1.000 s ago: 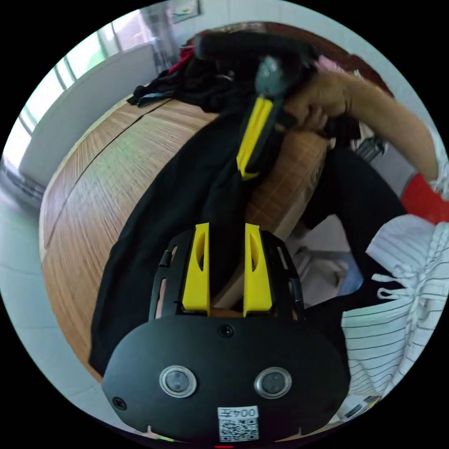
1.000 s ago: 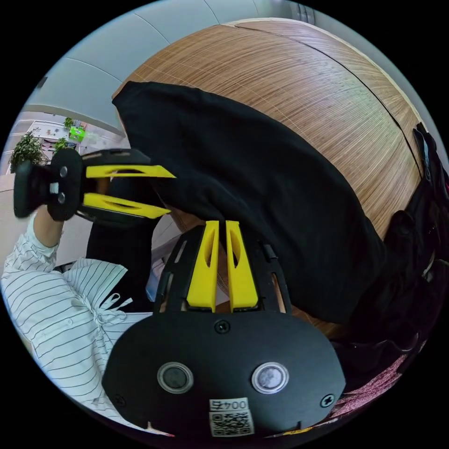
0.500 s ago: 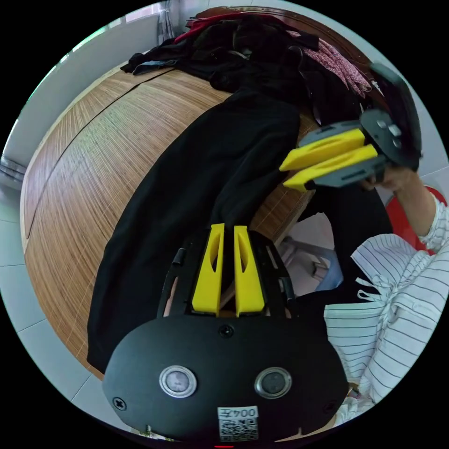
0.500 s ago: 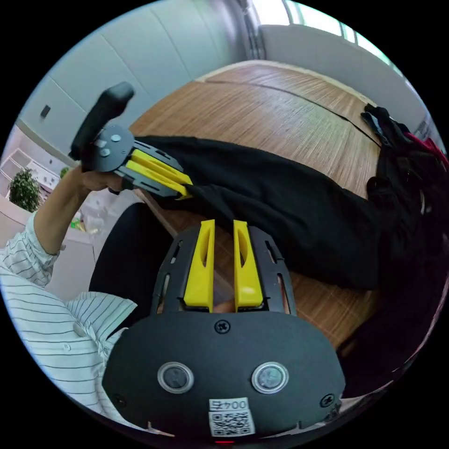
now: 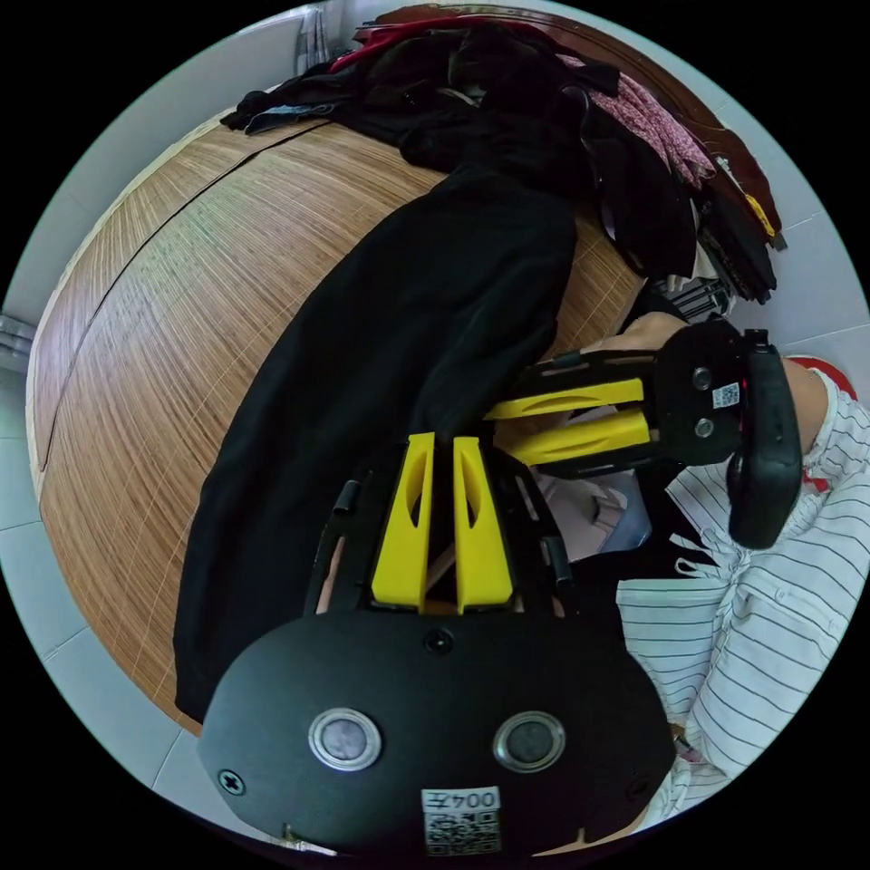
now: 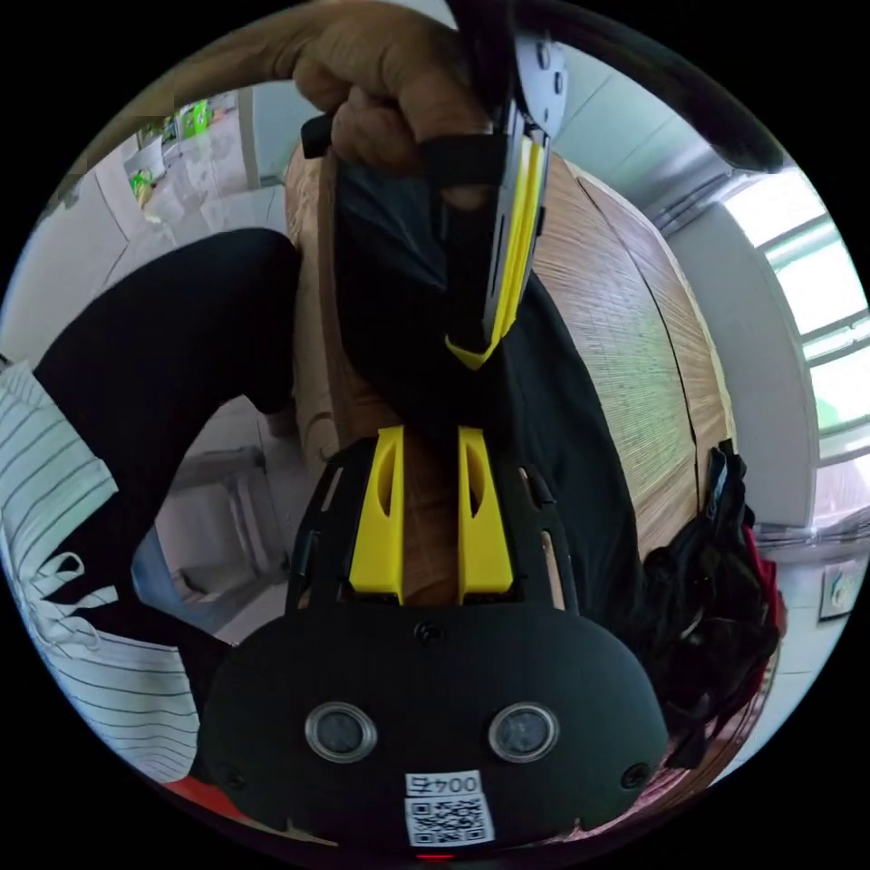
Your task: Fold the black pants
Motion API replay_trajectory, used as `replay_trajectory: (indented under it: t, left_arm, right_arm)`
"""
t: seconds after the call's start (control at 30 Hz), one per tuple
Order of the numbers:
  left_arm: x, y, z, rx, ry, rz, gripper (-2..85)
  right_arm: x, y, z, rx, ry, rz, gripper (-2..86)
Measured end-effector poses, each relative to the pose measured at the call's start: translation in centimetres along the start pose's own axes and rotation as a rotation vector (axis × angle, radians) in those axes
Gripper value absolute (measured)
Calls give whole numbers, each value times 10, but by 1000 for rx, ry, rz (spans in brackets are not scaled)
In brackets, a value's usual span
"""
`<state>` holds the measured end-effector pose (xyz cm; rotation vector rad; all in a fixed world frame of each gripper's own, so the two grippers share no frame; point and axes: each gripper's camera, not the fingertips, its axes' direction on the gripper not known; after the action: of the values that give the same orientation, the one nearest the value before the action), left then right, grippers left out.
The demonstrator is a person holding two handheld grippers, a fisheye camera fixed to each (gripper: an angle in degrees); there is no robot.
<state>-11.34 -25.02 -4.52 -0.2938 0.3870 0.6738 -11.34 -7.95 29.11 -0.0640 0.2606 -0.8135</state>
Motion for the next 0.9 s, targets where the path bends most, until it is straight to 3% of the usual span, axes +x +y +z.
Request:
replay_trajectory:
  t: [0.27,0.37,0.57,0.77,0.9]
  left_arm:
    - [-44,18,-8,103,73,-103,10]
    - [-53,23,-2,98,86,-104,10]
    - [-77,36,-16,139,126,-140,10]
    - [-91,40,-32,134,113,-131,10]
    - [-92,55,-66,152,69,-70,8]
  right_arm:
    - [-38,32,-11,67,-6,109,38]
    - [-58,56,11,-16,-43,157,28]
    - [-43,88,-20,188,-83,612,58]
    - [-29,67,9,85,-100,856,91]
    - [-36,59,13,69,-58,904,112]
